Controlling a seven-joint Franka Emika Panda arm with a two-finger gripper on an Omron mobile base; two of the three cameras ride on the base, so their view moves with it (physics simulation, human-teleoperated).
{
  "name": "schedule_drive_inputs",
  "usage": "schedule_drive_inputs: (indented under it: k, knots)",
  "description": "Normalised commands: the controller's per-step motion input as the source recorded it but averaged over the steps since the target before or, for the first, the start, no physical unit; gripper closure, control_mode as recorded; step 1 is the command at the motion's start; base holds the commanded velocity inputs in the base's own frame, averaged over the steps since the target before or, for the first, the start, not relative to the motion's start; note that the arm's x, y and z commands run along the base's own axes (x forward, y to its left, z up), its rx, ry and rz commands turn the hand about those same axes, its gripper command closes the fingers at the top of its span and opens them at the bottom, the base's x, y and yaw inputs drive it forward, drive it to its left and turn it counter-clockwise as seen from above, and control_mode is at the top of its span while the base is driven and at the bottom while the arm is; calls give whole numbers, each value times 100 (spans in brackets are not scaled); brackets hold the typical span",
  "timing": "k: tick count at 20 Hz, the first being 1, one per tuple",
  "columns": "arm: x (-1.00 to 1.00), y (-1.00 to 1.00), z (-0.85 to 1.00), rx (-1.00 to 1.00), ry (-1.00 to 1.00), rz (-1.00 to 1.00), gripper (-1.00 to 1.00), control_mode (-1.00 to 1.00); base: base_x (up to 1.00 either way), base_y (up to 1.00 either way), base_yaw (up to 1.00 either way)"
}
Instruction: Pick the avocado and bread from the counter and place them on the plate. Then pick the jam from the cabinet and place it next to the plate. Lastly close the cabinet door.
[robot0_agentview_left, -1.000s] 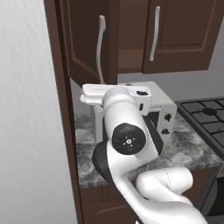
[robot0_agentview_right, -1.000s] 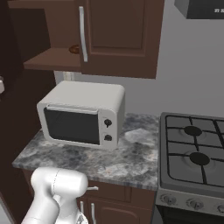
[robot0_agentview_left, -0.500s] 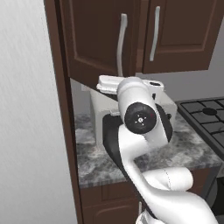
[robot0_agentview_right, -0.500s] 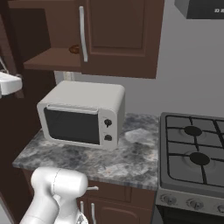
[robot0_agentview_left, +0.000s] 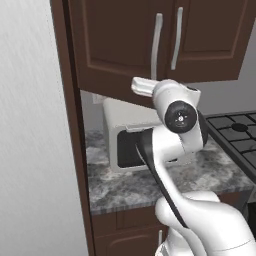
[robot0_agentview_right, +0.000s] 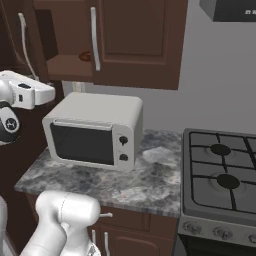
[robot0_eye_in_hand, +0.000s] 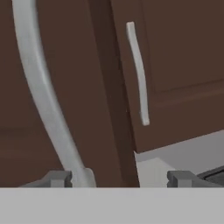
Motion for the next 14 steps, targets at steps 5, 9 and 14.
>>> schedule_drive_inputs:
  k: [5, 9, 14]
  knots:
    - [80, -25, -16, 10, 1, 0, -100, -100, 0, 0, 0]
    - [79, -16, -29, 11, 2, 0, -100, -100, 0, 0, 0]
    - [87, -23, -37, 13, 4, 0, -100, -100, 0, 0, 0]
